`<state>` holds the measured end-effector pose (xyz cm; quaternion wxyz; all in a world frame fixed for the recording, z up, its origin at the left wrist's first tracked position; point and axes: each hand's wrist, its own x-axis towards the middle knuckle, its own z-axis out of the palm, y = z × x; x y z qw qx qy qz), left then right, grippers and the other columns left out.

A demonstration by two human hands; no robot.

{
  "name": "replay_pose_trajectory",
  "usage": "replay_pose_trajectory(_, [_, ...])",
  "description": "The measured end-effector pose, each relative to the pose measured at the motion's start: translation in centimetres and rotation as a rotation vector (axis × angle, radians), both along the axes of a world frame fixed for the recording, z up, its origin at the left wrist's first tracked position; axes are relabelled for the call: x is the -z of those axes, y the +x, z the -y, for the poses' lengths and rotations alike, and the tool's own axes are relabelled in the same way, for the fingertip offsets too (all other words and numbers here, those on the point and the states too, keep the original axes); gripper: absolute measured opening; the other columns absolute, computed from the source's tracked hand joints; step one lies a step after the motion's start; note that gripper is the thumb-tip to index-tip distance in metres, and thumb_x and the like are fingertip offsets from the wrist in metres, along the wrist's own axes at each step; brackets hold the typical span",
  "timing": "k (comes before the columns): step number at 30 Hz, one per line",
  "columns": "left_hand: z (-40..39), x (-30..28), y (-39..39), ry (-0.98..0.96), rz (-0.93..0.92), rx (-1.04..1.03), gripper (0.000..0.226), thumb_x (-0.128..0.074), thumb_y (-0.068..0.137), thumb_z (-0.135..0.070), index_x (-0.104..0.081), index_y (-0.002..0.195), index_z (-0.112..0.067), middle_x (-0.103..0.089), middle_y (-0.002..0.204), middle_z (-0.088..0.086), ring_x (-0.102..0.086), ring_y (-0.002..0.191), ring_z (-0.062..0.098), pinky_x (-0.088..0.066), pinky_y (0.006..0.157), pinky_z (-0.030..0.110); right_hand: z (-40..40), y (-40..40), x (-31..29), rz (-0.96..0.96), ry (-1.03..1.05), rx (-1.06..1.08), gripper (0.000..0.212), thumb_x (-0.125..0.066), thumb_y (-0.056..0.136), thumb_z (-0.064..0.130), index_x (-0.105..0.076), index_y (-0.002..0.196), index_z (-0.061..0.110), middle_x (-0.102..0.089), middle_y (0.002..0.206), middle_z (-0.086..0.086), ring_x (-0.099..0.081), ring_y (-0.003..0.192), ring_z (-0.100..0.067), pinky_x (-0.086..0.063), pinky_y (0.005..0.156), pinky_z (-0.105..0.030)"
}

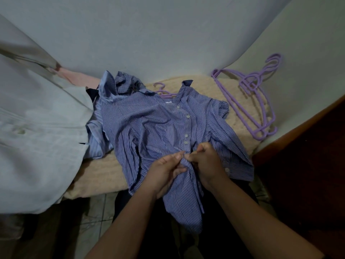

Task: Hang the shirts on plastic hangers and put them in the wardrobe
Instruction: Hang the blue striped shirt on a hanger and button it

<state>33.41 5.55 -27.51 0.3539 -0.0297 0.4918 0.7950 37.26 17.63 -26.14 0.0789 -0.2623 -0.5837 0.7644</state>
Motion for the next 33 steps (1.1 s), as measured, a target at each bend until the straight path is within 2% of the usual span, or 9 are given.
replay_pose_trajectory(4, [0.0,0.2,-0.5,-0.041,-0.021,0.001,0.017,-0.053,0.090,-0.007,-0.065,0.100,-0.002,-0.067,0.082,0.006,-0.059,0.060,0.007,-0.056,0.064,0.020,-0.3,-0.1,0.4,-0.025,-0.278,-0.036,0.031,-0.057,0.083,-0.010,-0.039,0.077,0.015,-0.051,0.067,-0.006,-0.053,0.063,-0.018,-0.047,0.063,-0.033])
replay_pose_trajectory(8, [-0.1,-0.1,-0.7,-0.121,-0.115,0.015,0.032,-0.054,0.087,-0.021,-0.064,0.114,-0.007,-0.059,0.086,0.006,-0.053,0.069,0.009,-0.050,0.063,0.020,-0.8,-0.5,-0.2,0.052,-0.251,-0.114,0.025,-0.062,0.085,0.000,-0.043,0.091,0.016,-0.060,0.057,-0.001,-0.053,0.044,-0.011,-0.042,0.041,-0.022])
replay_pose_trajectory(12, [-0.4,-0.2,-0.8,-0.262,-0.300,0.003,0.042,-0.073,0.080,-0.021,-0.061,0.120,-0.026,-0.064,0.098,-0.005,-0.059,0.083,0.005,-0.049,0.077,0.022,-1.8,-2.6,-1.1,0.067,-0.173,-0.075,0.024,-0.059,0.085,0.000,-0.044,0.088,0.018,-0.057,0.067,-0.004,-0.050,0.045,-0.011,-0.038,0.044,-0.023])
replay_pose_trajectory(16, [-0.9,-0.2,-1.5,-0.357,-0.414,0.062,0.051,-0.065,0.082,0.009,-0.052,0.110,-0.032,-0.055,0.091,-0.012,-0.057,0.062,-0.011,-0.045,0.061,0.006,-3.3,-5.4,-2.5,-0.001,-0.165,-0.005,0.023,-0.056,0.089,0.001,-0.041,0.086,0.019,-0.051,0.063,-0.001,-0.043,0.037,-0.005,-0.032,0.037,-0.019])
replay_pose_trajectory(18, [-0.5,-0.4,-2.5,-0.345,-0.373,0.037,0.049,-0.063,0.084,0.008,-0.055,0.119,-0.026,-0.053,0.077,-0.010,-0.054,0.059,0.003,-0.044,0.058,0.016,-4.2,-6.3,-2.6,0.018,-0.170,0.029,0.021,-0.055,0.091,0.004,-0.041,0.087,0.020,-0.055,0.076,-0.004,-0.049,0.052,-0.011,-0.032,0.037,-0.020])
replay_pose_trajectory(22, [0.3,-0.5,-3.8,-0.355,-0.338,-0.032,0.030,-0.052,0.090,0.010,-0.052,0.096,-0.019,-0.043,0.058,-0.006,-0.039,0.052,0.008,-0.036,0.054,0.025,-4.8,-5.5,-1.6,0.049,-0.252,-0.047,0.023,-0.057,0.088,0.001,-0.045,0.092,0.021,-0.061,0.106,-0.009,-0.060,0.091,-0.024,-0.048,0.063,-0.035])
replay_pose_trajectory(28, [0.8,0.8,-2.6,-0.509,-0.296,0.008,0.026,-0.046,0.093,0.004,-0.064,0.093,-0.015,-0.042,0.057,0.001,-0.029,0.043,0.010,-0.025,0.045,0.024,-2.8,-1.3,0.5,0.166,-0.042,-0.131,0.038,-0.071,0.076,-0.002,-0.048,0.096,0.022,-0.057,0.101,-0.005,-0.058,0.090,-0.020,-0.046,0.083,-0.036])
replay_pose_trajectory(31, [1.0,0.7,-1.8,-0.412,-0.195,-0.045,0.025,-0.050,0.093,0.001,-0.069,0.105,-0.012,-0.054,0.067,0.006,-0.044,0.054,0.016,-0.036,0.053,0.026,-1.9,-0.3,0.7,0.192,0.043,-0.119,0.035,-0.072,0.077,0.003,-0.051,0.096,0.023,-0.061,0.103,-0.006,-0.060,0.099,-0.023,-0.046,0.096,-0.043])
replay_pose_trajectory(33, [1.0,0.1,-1.4,-0.286,-0.147,-0.122,0.015,-0.058,0.092,-0.006,-0.069,0.102,-0.009,-0.068,0.080,0.002,-0.064,0.070,0.014,-0.050,0.062,0.020,-1.5,-0.1,0.2,0.160,0.046,-0.096,0.030,-0.072,0.077,0.004,-0.054,0.096,0.020,-0.065,0.098,-0.007,-0.063,0.096,-0.025,-0.049,0.094,-0.043])
